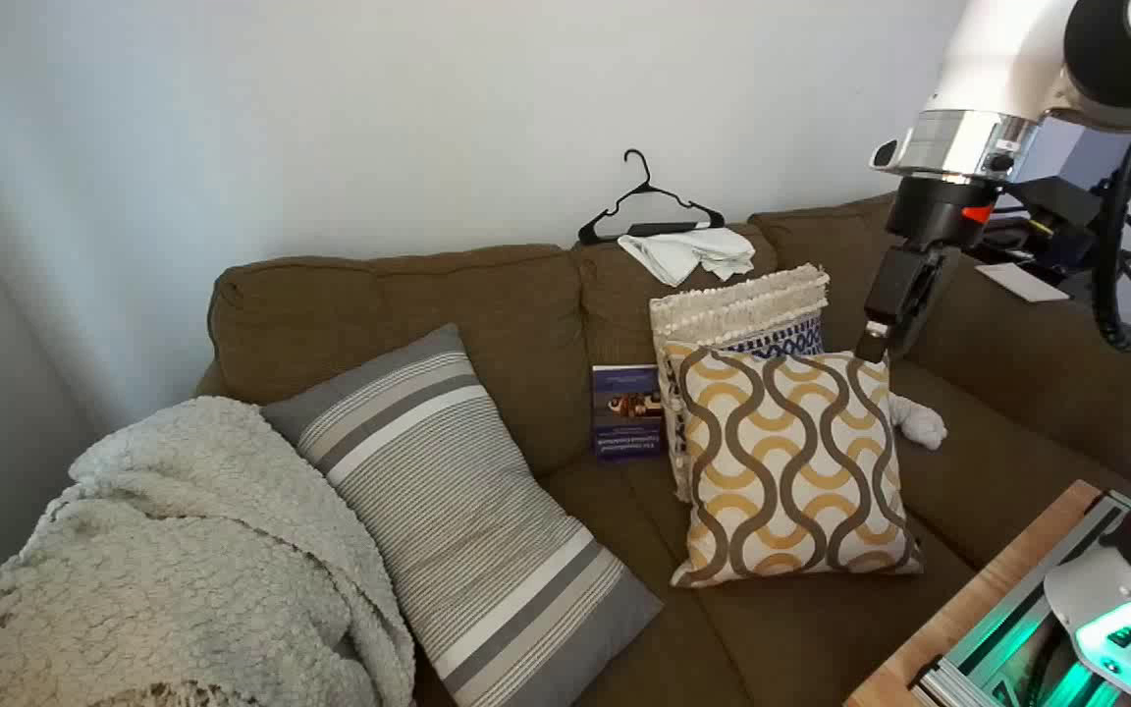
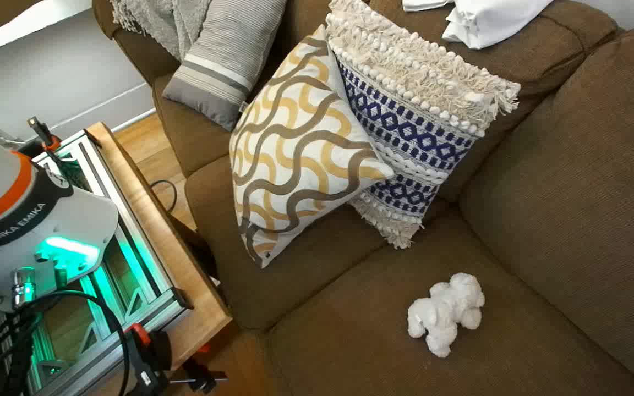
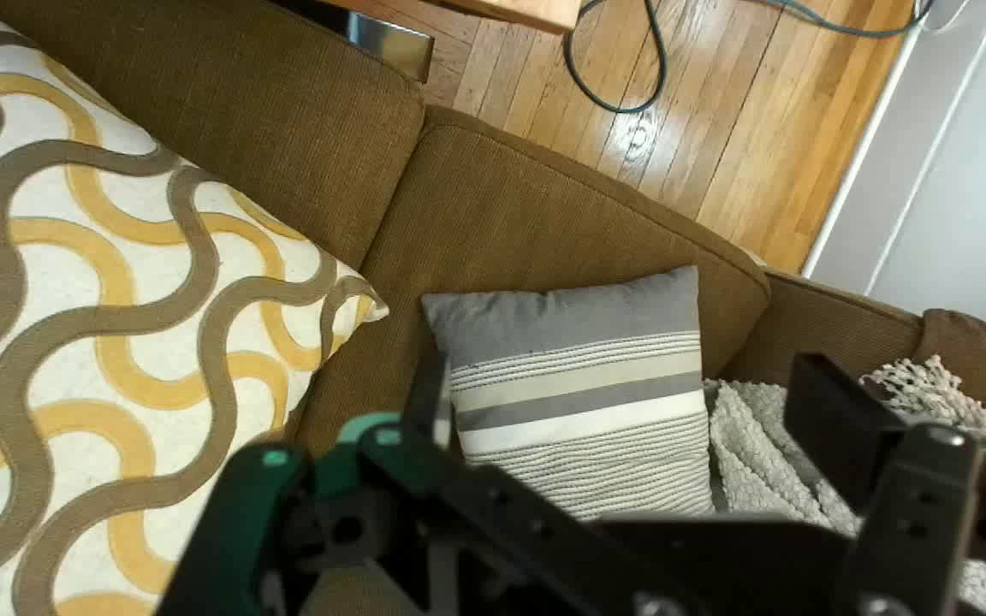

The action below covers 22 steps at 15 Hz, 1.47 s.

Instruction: Put a pillow on top of the grey pillow

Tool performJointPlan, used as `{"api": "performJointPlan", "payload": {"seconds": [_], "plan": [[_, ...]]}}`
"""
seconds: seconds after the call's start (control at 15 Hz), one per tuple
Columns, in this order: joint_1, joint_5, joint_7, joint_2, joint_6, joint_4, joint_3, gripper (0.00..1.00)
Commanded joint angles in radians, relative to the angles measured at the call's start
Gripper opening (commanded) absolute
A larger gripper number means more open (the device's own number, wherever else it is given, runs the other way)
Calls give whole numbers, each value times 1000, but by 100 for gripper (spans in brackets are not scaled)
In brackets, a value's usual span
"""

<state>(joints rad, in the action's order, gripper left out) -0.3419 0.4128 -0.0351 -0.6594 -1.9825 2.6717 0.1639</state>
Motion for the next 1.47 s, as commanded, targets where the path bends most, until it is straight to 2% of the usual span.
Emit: {"api": "performJointPlan", "payload": {"seconds": [0.0, 0.27, 0.4, 0.67, 0.73, 0.8, 0.93, 1.0, 1.33, 1.4], "plan": [[14, 7, 6, -1, 5, -2, 11, 100], [14, 7, 6, 0, 5, -2, 11, 100], [51, -34, -10, -34, 5, 37, 4, 100], [188, -135, 19, -94, -14, 172, -80, 100], [235, -168, 32, -6, 1, 85, -118, 100], [268, -188, 77, -6, -11, 104, -165, 100], [311, -212, 248, 30, -41, 99, -278, 100], [265, -240, 340, 43, -47, 98, -394, 100], [192, -369, 768, 130, -5, 59, -788, 100], [174, -376, 854, 184, 6, 22, -838, 100]]}}
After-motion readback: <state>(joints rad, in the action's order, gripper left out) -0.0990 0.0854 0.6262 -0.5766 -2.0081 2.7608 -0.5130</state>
